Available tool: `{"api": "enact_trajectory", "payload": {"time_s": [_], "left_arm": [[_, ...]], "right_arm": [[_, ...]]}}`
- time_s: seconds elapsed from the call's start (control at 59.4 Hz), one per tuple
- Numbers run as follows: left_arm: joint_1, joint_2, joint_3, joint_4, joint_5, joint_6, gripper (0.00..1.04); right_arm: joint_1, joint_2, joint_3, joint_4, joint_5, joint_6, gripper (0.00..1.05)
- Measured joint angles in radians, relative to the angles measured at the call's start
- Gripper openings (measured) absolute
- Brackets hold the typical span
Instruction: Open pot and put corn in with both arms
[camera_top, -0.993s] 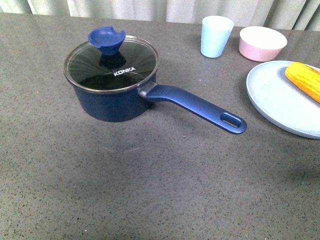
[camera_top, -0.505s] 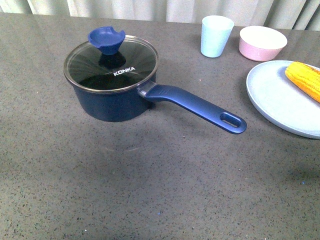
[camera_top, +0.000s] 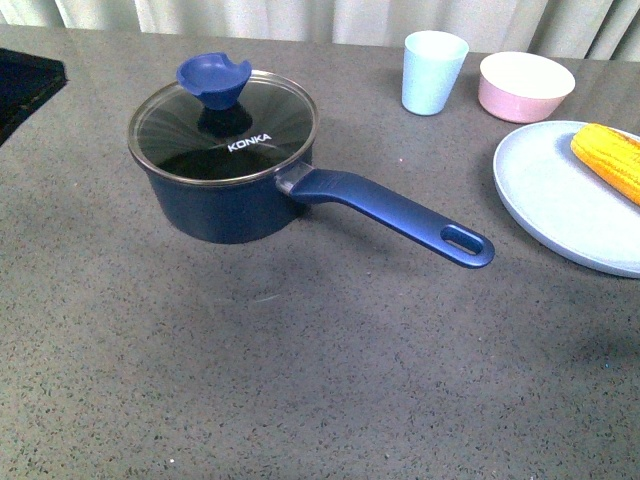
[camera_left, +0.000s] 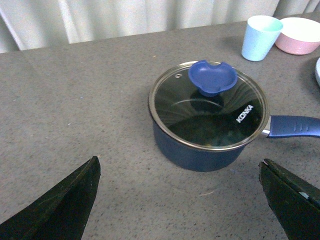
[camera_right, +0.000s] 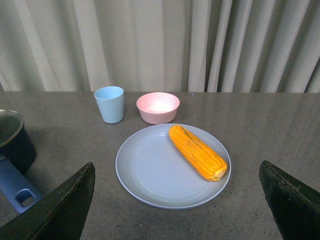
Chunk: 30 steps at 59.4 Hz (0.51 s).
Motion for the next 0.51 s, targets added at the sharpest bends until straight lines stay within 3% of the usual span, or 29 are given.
{"api": "enact_trajectory", "payload": {"time_s": [0.505], "left_arm": [[-0.13, 0.273, 0.171, 0.069, -0.026, 0.001, 0.96]], "right_arm": [[0.0, 0.0, 0.0, 0.0, 0.0, 0.0, 0.96]]}}
